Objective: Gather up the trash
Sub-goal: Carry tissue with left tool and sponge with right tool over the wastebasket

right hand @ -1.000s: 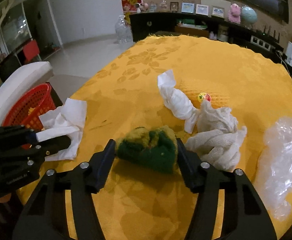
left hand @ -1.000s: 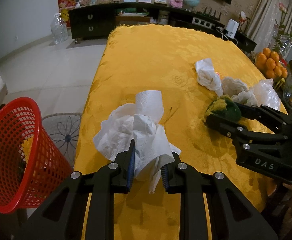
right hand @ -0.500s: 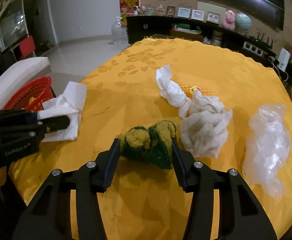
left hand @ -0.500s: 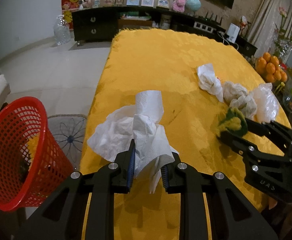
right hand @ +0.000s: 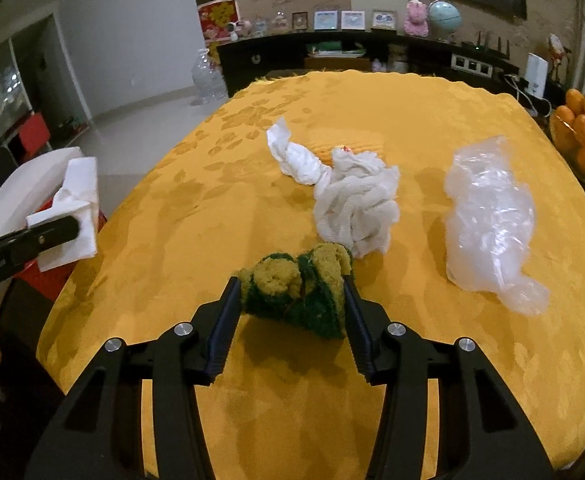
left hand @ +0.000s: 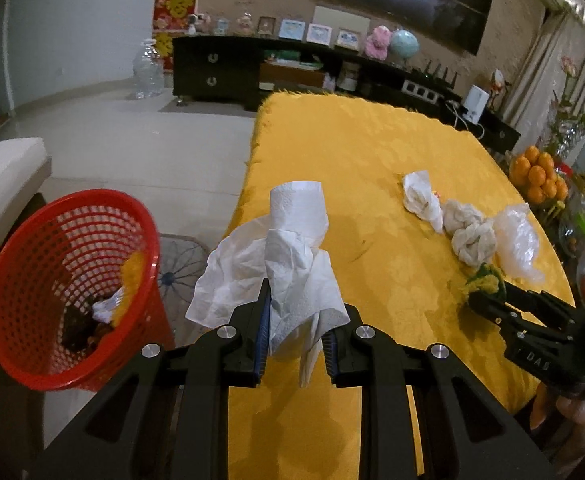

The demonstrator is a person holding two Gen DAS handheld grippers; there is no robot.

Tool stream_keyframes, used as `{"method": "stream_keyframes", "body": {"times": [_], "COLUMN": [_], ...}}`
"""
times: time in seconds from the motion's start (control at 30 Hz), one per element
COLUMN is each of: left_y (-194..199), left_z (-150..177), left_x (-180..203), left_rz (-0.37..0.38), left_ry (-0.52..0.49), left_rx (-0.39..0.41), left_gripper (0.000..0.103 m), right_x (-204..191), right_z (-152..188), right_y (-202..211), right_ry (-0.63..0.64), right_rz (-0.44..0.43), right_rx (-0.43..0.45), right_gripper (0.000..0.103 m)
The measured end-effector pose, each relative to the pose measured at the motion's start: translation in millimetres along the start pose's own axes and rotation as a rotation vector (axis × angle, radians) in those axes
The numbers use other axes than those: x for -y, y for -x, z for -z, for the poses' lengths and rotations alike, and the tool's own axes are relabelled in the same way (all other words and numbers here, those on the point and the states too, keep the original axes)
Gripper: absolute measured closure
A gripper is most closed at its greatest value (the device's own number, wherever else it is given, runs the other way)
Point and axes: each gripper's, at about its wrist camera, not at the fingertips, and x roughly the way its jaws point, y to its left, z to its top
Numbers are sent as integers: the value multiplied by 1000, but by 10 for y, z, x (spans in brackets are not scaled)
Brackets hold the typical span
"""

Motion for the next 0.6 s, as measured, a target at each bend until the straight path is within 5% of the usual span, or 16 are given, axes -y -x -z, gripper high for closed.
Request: {"method": "stream_keyframes", "body": {"times": [0.6], "left_y": [437], "left_z": [-289], "left_x": [-635], "left_rz": [-164], "left_ry": [65], "left_rx": [87], "left_gripper": [82], "right_x": [-101], "right_z": [9], "right_y": [140], "right_ry": [4], "right_rz": [-15], "right_rx": [15], "right_gripper": [55]}}
